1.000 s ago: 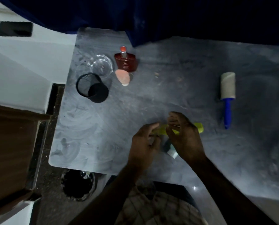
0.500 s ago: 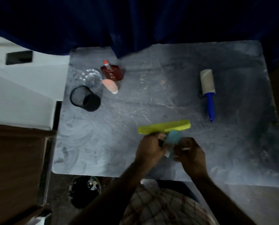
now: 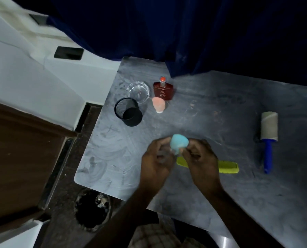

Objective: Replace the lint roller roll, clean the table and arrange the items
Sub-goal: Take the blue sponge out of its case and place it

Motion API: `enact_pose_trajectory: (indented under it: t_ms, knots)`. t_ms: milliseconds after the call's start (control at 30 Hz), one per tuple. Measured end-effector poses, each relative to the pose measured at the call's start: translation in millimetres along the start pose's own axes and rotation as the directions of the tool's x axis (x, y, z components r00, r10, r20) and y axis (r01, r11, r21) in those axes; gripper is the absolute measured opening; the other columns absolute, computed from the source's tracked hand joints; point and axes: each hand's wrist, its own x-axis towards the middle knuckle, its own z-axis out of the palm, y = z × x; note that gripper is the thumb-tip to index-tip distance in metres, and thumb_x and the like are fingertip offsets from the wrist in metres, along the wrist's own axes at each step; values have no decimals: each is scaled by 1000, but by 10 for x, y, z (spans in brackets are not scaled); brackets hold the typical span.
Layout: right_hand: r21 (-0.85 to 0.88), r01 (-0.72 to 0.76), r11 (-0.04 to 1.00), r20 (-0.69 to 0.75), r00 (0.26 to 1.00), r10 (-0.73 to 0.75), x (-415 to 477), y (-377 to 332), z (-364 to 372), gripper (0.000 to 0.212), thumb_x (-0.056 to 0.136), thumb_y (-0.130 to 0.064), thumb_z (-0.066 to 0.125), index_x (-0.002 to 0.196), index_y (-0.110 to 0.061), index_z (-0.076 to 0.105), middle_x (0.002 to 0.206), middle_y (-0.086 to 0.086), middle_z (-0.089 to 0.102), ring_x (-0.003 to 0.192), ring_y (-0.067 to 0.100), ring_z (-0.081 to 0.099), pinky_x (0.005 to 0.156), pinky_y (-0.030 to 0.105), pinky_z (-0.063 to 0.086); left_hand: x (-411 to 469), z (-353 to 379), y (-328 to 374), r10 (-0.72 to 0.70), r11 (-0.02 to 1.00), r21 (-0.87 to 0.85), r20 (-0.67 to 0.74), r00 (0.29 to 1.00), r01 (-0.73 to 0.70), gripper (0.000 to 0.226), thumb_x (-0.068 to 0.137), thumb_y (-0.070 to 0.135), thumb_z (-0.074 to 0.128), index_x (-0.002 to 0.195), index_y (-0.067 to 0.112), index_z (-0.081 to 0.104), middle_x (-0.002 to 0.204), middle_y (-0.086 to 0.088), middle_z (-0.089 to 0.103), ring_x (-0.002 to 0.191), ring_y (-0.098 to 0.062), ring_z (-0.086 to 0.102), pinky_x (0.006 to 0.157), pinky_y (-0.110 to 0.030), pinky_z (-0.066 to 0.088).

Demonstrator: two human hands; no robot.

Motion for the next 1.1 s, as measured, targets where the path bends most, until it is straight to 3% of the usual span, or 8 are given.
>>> enact_pose_trajectory:
  t_ms: [67,167,333,567,767,900,1033,1100]
  knots:
    - [0,53,999,3,999,-53,258,-95,213,20,88,-19,75,104,-29,69,100,-11,60,86,1,66,79,5,47,188,-73,62,31,998,-52,-51,998,-34,42,93,22,81,132,27,68,127,14,72,114,-3,72,81,-12,59]
    - [-11,106,994,16,994,-106,579,-189,502,23,90,-18,70,112,-22,72,109,-6,62,93,0,65,87,2,44,476,-144,1,55,998,-26,-118,991,-59,46,95,24,80,139,24,64,134,13,69,122,-4,69,90,-18,60]
    - [-69,138,988,22,990,-137,886,-247,792,28,89,-18,67,116,-21,72,109,-4,61,91,0,63,85,-3,39,806,-147,-189,51,999,4,-171,984,-51,54,93,30,76,143,24,60,140,8,66,127,-7,67,102,-45,63]
    - [-109,149,983,70,987,-142,946,-236,989,27,91,-16,68,117,-11,72,110,4,63,90,7,66,82,-2,43,942,-197,-459,19,999,-35,-215,976,-27,57,94,20,77,148,23,58,141,6,66,128,-11,68,102,-46,63]
    - [-144,170,975,72,984,-161,914,-236,984,21,93,-17,66,113,-10,72,109,5,62,92,13,66,84,26,56,897,-202,-514,-6,996,-85,-193,981,-10,58,92,29,75,147,30,57,141,7,65,126,-17,70,99,-46,64]
    - [-156,176,972,64,984,-168,910,-191,948,20,94,-18,65,112,-11,71,110,5,62,94,7,62,85,21,54,876,-179,-498,29,999,-31,-178,984,-35,56,97,24,77,149,27,55,145,10,63,130,-16,67,99,-48,64]
    - [-147,152,977,63,988,-144,898,-176,946,22,94,-18,66,114,-13,71,111,3,61,84,-7,55,81,-1,42,857,-183,-479,59,998,-14,-175,983,-63,54,98,23,75,149,23,56,145,6,62,130,-20,67,99,-51,64]
    - [-129,143,981,59,989,-136,896,-176,964,21,93,-19,66,112,-12,72,110,4,61,85,-4,59,81,2,46,848,-191,-471,47,999,-14,-185,982,-51,55,97,23,74,149,23,57,144,5,62,128,-21,68,98,-51,64]
